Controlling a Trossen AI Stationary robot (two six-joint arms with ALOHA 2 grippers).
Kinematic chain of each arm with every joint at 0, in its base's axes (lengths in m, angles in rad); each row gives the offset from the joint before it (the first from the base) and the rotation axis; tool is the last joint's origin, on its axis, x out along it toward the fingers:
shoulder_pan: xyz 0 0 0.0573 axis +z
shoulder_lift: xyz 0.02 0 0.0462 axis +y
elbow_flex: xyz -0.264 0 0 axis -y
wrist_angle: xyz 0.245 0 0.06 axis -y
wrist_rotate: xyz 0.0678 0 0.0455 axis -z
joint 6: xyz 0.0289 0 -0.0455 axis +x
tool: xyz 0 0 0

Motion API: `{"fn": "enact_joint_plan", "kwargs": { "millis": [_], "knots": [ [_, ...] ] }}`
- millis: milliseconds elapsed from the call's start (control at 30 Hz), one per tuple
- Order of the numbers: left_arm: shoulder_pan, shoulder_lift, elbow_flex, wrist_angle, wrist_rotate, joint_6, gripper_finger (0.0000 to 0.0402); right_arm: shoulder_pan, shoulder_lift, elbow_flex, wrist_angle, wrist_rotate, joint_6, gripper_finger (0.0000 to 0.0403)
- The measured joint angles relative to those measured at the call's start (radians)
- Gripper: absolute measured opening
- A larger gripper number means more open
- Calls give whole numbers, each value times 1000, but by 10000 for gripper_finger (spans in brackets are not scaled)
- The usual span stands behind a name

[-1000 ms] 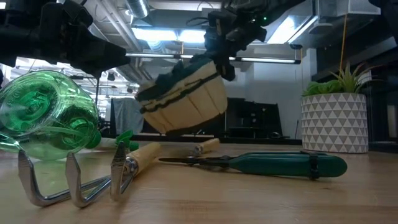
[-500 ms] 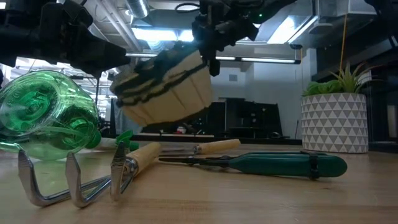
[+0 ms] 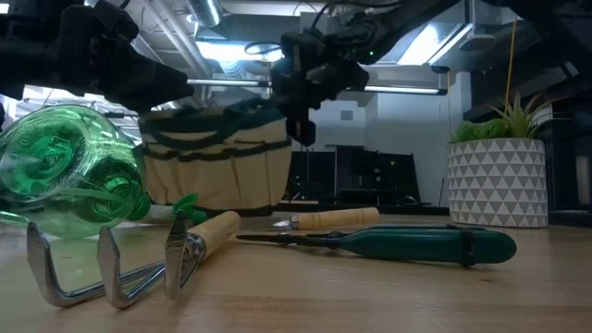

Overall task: Pick & Place Garden tools in Gardening bag
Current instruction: Prepare the gardening bag

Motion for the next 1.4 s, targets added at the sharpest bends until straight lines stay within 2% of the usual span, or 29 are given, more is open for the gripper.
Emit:
{"fn": "enact_joint_plan", "kwargs": {
  "millis": [167, 367, 700, 933, 1067, 1233, 1300, 1400],
  "knots": [
    [0, 0, 0, 0, 0, 0, 176, -7, 0, 0, 4, 16, -22, 6],
    [0, 0, 0, 0, 0, 0, 177, -28, 0, 0, 4, 38, -21, 31],
    [0, 0, 0, 0, 0, 0, 177, -88, 0, 1, 26, 48, 40, 124],
    [0, 0, 0, 0, 0, 0, 178, -147, 2, 116, 14, 44, 52, 165],
    [0, 0, 0, 0, 0, 0, 176, -170, 1, 191, -3, -73, 38, 166],
    [0, 0, 0, 0, 0, 0, 177, -151, 1, 239, -43, -360, 21, 166],
    [0, 0, 0, 0, 0, 0, 177, -127, 0, 242, -68, -387, -11, 166],
    [0, 0, 0, 0, 0, 0, 176, -76, 0, 241, -108, -324, -109, 166]
  ]
}}
